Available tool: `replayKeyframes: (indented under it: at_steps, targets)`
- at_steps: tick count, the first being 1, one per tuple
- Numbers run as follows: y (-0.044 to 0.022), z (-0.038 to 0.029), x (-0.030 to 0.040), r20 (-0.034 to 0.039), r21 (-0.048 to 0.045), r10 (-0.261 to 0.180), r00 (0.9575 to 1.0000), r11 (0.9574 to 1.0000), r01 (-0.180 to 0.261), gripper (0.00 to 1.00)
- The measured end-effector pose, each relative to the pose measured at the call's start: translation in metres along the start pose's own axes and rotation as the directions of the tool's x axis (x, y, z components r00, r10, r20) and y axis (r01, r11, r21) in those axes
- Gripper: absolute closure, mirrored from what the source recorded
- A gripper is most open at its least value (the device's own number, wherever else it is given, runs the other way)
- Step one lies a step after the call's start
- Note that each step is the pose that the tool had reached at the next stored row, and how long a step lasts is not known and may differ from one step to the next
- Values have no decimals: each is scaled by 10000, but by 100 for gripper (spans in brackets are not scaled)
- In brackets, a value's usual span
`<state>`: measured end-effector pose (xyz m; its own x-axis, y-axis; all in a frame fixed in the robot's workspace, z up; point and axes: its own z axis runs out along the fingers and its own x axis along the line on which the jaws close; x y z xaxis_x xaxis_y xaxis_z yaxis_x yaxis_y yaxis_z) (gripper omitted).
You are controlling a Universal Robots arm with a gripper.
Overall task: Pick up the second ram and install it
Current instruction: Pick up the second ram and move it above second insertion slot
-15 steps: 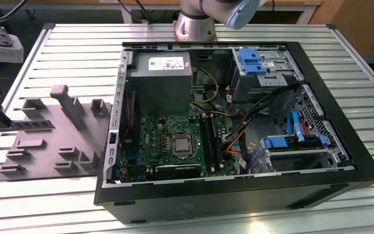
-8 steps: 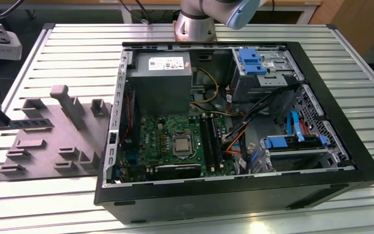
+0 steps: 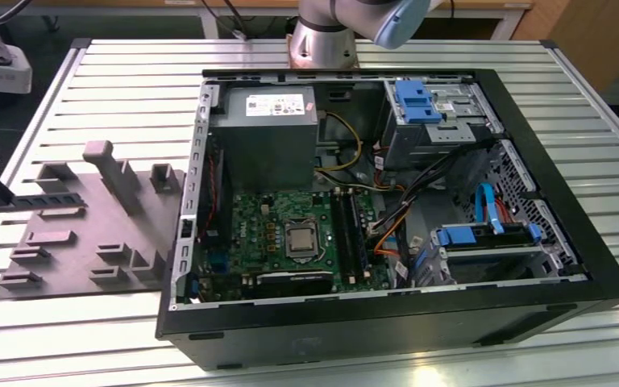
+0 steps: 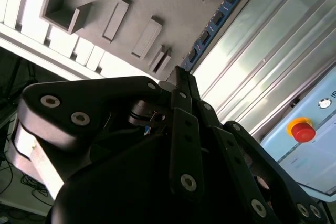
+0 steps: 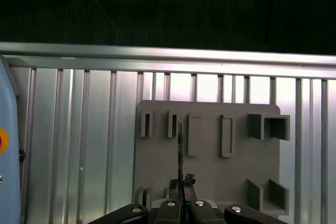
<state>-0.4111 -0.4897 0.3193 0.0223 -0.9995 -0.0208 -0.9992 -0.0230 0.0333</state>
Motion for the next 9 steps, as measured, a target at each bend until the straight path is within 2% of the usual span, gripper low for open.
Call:
replayKeyframes:
  at_steps: [9]
  targets:
    - [2,-71,-2,0,8,0,10000,10000,0,88]
